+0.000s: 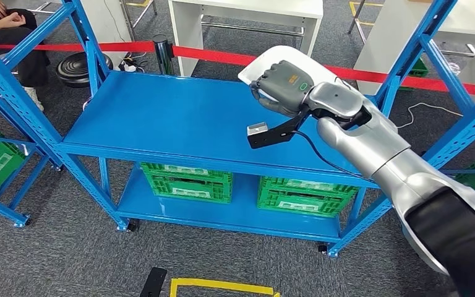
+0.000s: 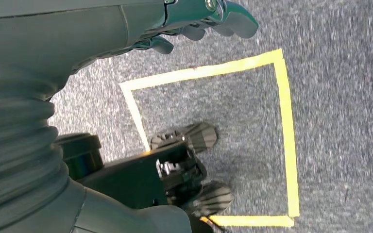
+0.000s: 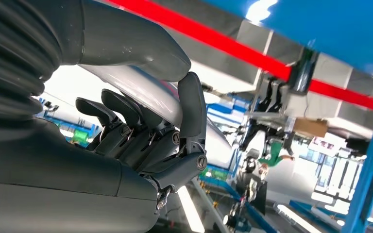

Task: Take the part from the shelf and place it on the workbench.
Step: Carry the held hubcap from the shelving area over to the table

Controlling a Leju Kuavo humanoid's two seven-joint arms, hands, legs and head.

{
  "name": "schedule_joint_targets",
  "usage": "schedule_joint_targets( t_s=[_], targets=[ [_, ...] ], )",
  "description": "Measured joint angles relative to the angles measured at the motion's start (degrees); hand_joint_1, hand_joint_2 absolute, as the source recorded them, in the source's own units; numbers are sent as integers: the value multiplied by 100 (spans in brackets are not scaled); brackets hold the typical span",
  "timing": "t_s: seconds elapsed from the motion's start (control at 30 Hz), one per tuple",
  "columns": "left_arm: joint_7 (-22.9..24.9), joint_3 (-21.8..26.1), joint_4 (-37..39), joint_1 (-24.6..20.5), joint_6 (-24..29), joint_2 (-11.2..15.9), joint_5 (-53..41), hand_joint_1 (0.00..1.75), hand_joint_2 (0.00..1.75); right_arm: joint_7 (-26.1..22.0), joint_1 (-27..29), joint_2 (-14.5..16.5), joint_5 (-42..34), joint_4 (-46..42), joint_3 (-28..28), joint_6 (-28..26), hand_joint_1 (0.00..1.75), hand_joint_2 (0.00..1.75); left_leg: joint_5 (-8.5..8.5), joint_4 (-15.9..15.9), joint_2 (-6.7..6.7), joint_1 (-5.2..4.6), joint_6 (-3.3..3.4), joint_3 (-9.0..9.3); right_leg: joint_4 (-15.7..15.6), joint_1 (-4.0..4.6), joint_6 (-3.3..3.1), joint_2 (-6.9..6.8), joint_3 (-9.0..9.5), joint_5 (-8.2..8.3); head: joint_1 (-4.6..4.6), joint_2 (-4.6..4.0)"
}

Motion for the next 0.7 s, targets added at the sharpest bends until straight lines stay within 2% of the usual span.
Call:
schedule_joint_targets(
  t_s=[0.03,0.1,0.13,0.17,0.23,0.3,0.37,0.43,0.47,0.5,0.53,0.6,0.63,0.67,0.7],
  targets=[
    [-14,0,0,1,34,-8,-2,0,175,-4,29,23,12,-12,0,0,175,175,13,1,-1,-21,3,-9,-233,27,-50,0,173,115,2,0],
    [-26,0,0,-4,79,-28,17,0,175,-17,36,108,62,-34,-5,-3,175,175,37,3,4,-62,-8,-20,-1061,92,-175,-6,685,387,1,0],
    [-30,0,0,-9,94,-38,30,0,175,-23,22,171,99,-41,-9,-6,175,175,50,4,11,-77,-25,-30,-1388,125,-220,-13,863,469,3,0],
    [-34,0,1,-15,104,-45,43,0,175,-26,9,241,138,-47,-14,-9,175,175,66,3,21,-82,-49,-40,-1578,153,-251,-18,956,505,3,0],
    [-40,0,2,-26,116,-53,65,0,175,-27,-7,374,206,-49,-16,-7,175,175,105,-10,37,-79,-109,-56,-1650,174,-283,-18,951,542,10,0],
    [-40,0,2,-34,129,-53,83,0,175,-27,-36,499,264,-43,-16,5,175,175,50,48,34,-84,-170,-104,-1700,133,-336,-33,940,611,6,0],
    [-39,0,2,-51,141,-45,93,0,175,-37,-94,639,312,-20,-16,24,175,175,-265,482,30,-71,-246,-287,-1742,86,-389,-55,909,681,-10,0],
    [-37,0,2,-68,142,-39,100,0,175,-50,-145,776,338,22,-15,50,175,175,-665,1213,34,-26,-325,-556,-1742,77,-408,-58,850,724,-19,0],
    [-34,0,2,-73,142,-35,101,0,175,-54,-157,840,345,46,-15,63,175,175,-764,1463,36,-1,-356,-633,-1739,73,-400,-58,823,744,-18,0],
    [-31,0,2,-78,142,-33,101,0,175,-58,-166,905,353,69,-15,75,175,175,-757,1514,38,21,-382,-611,-1731,66,-386,-58,797,762,-18,0],
    [-27,0,1,-85,142,-31,101,0,175,-61,-176,963,360,88,-15,83,175,175,-653,1340,40,42,-404,-478,-1716,54,-369,-58,773,777,-18,0],
    [-25,0,-2,-116,142,-27,101,0,175,-62,-225,1078,372,112,-15,89,175,175,-367,567,43,76,-444,-13,-1665,31,-322,-58,719,793,-19,0],
    [-25,0,-3,-137,143,-27,101,0,175,-62,-265,1129,378,118,-15,92,175,175,-278,246,35,81,-431,161,-1636,31,-292,-55,686,802,-18,0],
    [-25,0,-3,-156,142,-28,101,0,175,-66,-307,1185,382,123,-15,97,175,175,-238,55,26,79,-402,252,-1620,37,-253,-51,654,820,-15,0],
    [-25,0,-3,-171,142,-29,101,0,175,-70,-342,1234,390,129,-15,108,175,175,-243,6,15,66,-358,256,-1622,45,-209,-45,630,847,-14,0]
  ],
)
